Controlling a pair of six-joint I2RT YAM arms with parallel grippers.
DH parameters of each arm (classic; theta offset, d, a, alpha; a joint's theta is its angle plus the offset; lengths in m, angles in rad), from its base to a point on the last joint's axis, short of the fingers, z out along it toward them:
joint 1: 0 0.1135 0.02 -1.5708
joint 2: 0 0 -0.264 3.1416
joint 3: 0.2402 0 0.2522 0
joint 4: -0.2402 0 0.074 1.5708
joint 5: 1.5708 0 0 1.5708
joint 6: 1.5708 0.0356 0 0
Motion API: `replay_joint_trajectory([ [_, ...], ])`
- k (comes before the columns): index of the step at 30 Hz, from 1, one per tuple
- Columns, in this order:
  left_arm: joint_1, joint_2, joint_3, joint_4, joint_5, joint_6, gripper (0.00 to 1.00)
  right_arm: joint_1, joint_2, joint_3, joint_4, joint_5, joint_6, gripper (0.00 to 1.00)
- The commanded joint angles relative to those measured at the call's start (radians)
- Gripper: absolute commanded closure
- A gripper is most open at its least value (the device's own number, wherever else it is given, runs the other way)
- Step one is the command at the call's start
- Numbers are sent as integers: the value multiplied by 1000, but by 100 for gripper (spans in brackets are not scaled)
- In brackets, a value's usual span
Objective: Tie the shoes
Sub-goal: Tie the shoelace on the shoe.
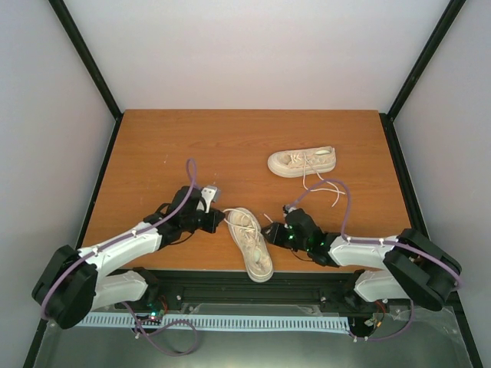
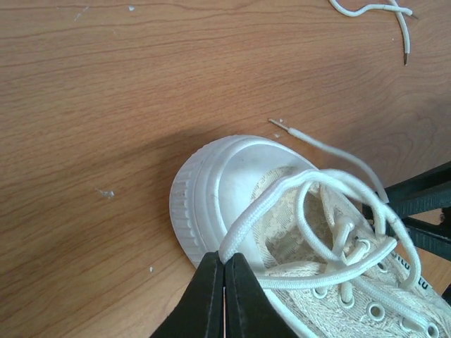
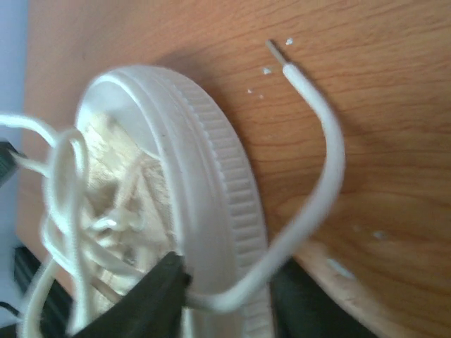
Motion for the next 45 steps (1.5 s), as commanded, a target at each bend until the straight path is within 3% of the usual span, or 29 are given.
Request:
replay_joint_trajectory([
  [1, 5, -34, -2, 10, -36, -3, 99, 9, 4, 24, -16, 62, -15, 82],
  [3, 7, -51, 1, -12, -91, -15, 100, 5, -43, 41, -84, 124, -50, 95],
  [4, 9, -61, 2, -23, -114, -23, 99, -9, -69, 47, -116, 146, -68, 97],
  [16, 20, -257, -22, -243, -277, -207, 99, -248, -492, 48, -466, 222, -215, 97],
  [23, 20, -492, -154, -329, -233, -450, 99, -314, -565, 33, -528, 174, -226, 97],
  [29, 20, -659, -146, -517, -189, -501, 99, -336, -677, 15, -642, 221, -223, 97],
  [35, 20, -675, -151, -561, -88, -540, 99, -380, -796, -14, -720, 232, -192, 97],
  [45, 20, -631, -157, -592, -100, -543, 99, -446, -832, -118, -683, 143, -89, 97],
])
